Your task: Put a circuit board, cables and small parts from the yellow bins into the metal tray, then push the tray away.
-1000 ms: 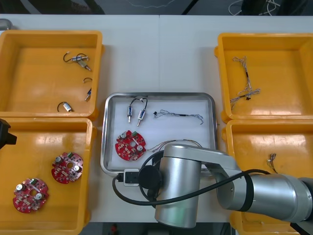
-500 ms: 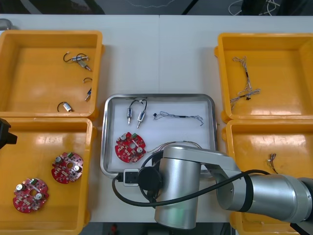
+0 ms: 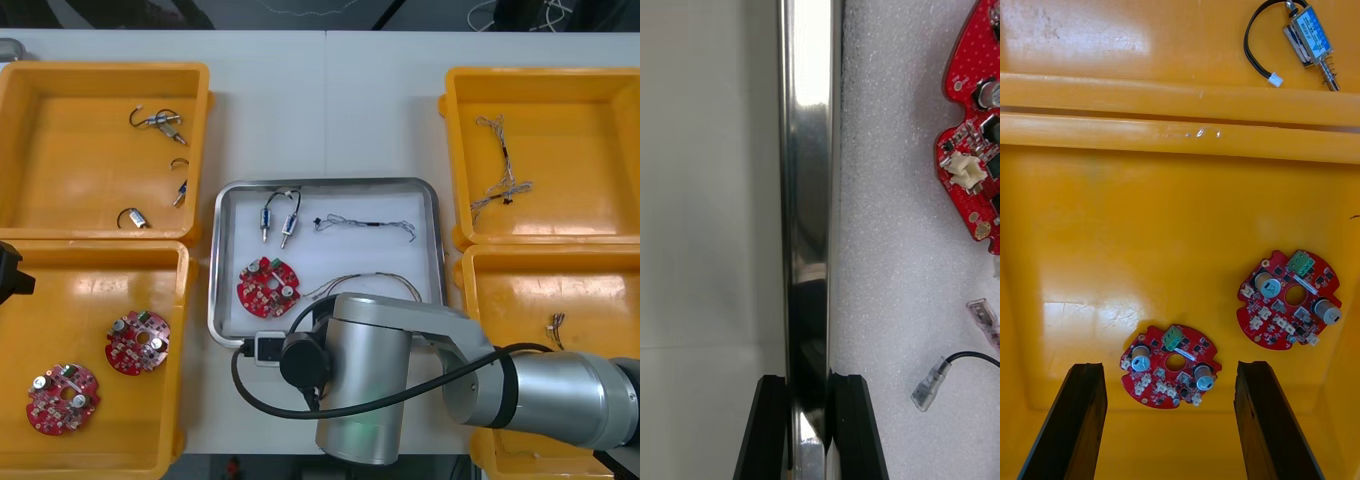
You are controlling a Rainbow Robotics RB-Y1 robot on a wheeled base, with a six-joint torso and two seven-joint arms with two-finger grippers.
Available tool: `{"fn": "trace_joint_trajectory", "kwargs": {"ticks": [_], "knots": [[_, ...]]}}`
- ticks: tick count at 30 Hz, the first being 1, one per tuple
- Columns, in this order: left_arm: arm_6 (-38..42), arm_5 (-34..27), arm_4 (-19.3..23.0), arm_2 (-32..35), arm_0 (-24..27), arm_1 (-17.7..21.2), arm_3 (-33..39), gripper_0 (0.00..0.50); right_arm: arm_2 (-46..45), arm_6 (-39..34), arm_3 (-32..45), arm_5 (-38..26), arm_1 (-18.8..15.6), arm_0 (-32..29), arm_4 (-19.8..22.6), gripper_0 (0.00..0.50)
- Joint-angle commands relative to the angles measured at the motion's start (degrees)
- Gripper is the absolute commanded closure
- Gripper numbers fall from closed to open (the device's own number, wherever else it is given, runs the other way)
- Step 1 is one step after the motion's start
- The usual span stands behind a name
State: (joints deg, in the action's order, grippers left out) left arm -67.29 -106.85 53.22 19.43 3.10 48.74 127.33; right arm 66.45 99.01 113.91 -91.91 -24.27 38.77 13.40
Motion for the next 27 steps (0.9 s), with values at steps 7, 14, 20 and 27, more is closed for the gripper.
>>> {"fn": "trace_joint_trajectory", "kwargs": {"ticks": [7,14,20,27], "knots": [[-2.14,0.59,0.48,1.93,-0.99,2.41,1.69,0.0,0.87,1.63,0.52,0.42,-2.01,6.93,-0.57,0.5],[-2.14,0.59,0.48,1.93,-0.99,2.41,1.69,0.0,0.87,1.63,0.52,0.42,-3.42,10.53,1.63,0.5],[-2.14,0.59,0.48,1.93,-0.99,2.41,1.69,0.0,0.96,1.72,-2.82,0.51,-3.16,14.05,3.3,0.5],[-2.14,0.59,0.48,1.93,-0.99,2.41,1.69,0.0,0.96,1.72,-8.79,0.51,-0.78,17.91,3.3,0.5]]}}
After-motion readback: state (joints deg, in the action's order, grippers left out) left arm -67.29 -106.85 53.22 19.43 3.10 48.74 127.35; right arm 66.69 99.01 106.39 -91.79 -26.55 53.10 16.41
